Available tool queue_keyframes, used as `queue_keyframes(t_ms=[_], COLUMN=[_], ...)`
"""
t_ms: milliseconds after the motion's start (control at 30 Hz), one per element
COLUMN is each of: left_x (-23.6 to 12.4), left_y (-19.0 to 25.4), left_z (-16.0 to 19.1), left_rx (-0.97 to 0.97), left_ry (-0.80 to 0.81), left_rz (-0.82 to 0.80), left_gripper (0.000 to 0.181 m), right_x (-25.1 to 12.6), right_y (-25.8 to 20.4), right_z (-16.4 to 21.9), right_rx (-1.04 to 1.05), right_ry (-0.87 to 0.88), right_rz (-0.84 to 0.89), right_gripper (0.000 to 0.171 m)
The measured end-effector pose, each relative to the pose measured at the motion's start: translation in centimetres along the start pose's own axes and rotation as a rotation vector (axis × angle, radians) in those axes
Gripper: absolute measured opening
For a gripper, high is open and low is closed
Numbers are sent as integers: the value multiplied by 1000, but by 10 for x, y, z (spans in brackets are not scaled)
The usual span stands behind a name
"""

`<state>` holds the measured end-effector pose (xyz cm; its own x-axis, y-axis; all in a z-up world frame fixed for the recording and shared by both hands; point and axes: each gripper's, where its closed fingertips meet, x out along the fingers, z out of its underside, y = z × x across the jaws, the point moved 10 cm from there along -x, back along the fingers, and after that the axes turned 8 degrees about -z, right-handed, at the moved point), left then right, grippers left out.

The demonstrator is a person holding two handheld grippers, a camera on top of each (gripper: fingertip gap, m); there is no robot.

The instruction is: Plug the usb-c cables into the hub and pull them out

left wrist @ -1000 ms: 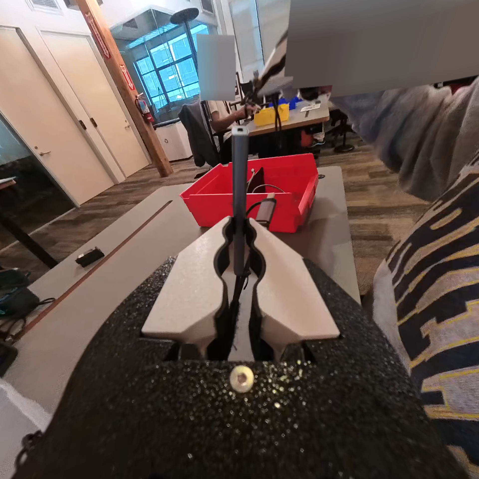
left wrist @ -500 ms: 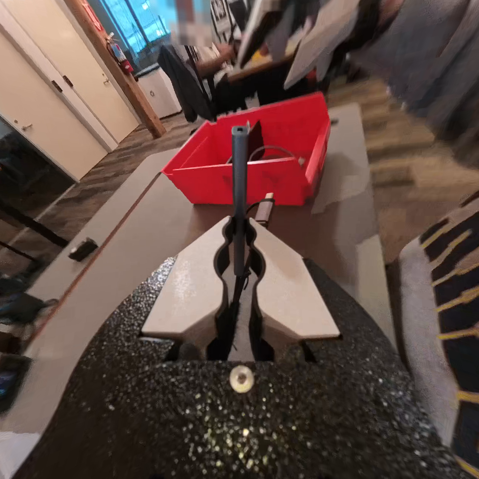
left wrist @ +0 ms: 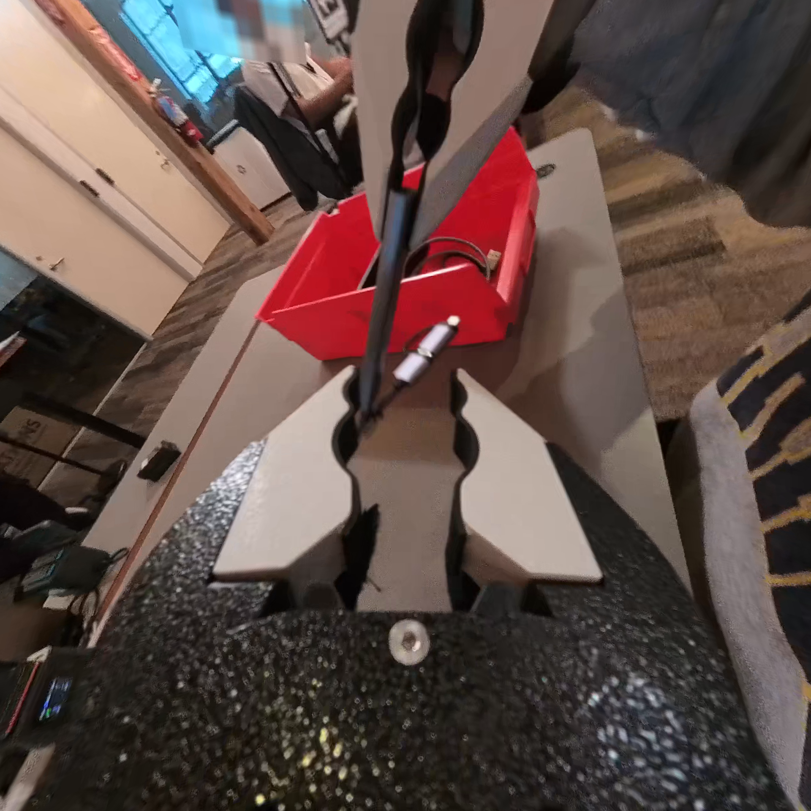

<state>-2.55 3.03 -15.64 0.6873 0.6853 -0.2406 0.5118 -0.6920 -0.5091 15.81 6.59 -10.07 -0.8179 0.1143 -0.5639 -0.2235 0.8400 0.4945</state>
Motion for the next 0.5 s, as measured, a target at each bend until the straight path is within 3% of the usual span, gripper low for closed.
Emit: queue_keyframes(t_ms=[33, 167, 267, 367, 500], left_x=[-4, -20, -30, -38, -44], left_y=[-4, -16, -21, -25, -28], left_z=[1, 7, 14, 20, 26], left_rx=[-22, -91, -134, -172, -198], left_ry=[12, 54, 65, 60, 41], left_rz=[-30, -116, -159, -189, -214], left_gripper=[46, 53, 52, 50, 47], right_x=[-8, -51, -74, -80, -65], right_y=[6, 37, 60, 79, 92], right_z=[4, 27, 63, 109, 155], right_rx=[7, 71, 153, 257, 378], right_ry=[-7, -32, -180, -316, -321], right_rz=[52, 297, 446, 472, 390], right_gripper=[7, 8, 7, 8, 8])
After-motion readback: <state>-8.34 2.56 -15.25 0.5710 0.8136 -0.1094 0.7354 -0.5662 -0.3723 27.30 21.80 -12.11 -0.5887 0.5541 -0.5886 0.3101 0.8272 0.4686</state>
